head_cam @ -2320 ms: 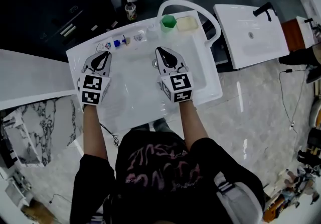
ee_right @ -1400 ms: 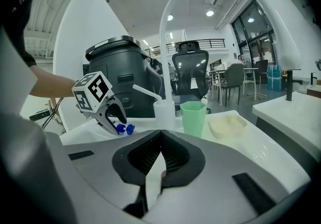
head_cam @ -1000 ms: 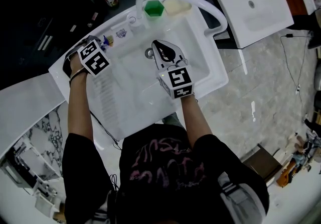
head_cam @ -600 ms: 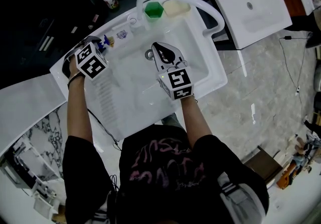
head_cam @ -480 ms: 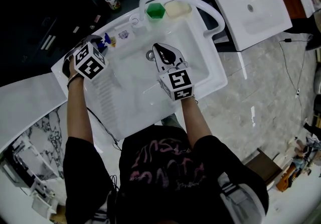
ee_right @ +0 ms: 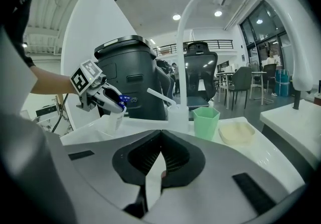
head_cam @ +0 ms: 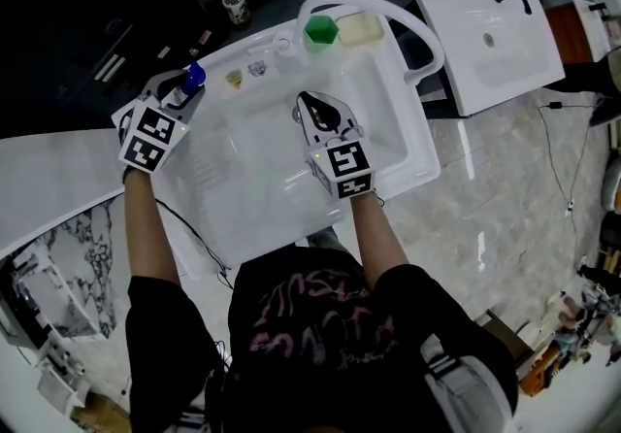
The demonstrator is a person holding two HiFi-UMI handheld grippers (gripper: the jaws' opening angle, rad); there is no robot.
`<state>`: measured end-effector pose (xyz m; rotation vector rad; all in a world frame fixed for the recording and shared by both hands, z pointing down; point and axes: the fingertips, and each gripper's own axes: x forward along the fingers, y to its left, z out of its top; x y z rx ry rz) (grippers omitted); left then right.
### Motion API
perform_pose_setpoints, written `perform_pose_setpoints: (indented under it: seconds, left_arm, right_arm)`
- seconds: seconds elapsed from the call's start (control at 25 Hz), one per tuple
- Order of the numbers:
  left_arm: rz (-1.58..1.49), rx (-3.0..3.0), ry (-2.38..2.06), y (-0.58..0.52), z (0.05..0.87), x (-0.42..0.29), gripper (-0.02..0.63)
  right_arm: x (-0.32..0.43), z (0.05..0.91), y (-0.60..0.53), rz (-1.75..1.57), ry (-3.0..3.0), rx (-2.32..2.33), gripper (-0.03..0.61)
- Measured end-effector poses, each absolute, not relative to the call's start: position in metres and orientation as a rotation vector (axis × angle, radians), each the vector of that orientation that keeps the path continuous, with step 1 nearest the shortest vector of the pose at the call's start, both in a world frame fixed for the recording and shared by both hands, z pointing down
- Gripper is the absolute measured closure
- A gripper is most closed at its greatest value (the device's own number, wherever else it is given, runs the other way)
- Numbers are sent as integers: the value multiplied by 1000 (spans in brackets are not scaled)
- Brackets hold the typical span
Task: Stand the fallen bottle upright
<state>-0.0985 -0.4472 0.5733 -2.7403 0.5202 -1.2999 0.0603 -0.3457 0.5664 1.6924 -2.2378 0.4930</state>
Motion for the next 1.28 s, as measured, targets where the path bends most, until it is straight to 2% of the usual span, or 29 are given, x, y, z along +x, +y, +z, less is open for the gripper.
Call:
perform_pose_setpoints:
  seconds: [0.24, 0.44, 0.8, 1.08, 1.28]
  left_arm:
    - [-1016, -2874, 745, -453, 551, -151, 472]
    - [-938, -2906, 812, -448, 548, -185, 474]
    - [-855, -2948, 868, -447, 550, -188, 468]
    - [-791, -2963, 1000, -446, 543, -194, 414]
    - [-735, -2953, 1128, -432, 533, -205, 405]
  right_arm:
    - [36, 563, -349, 465, -2259, 1628, 565]
    - [19, 559, -354, 442, -2265, 1596, 565]
    - [4, 561, -356, 426, -2273, 1562, 565]
    - [8, 552, -352, 412, -2283, 1572, 565]
    - [11, 541, -345, 391, -2306, 1577, 565]
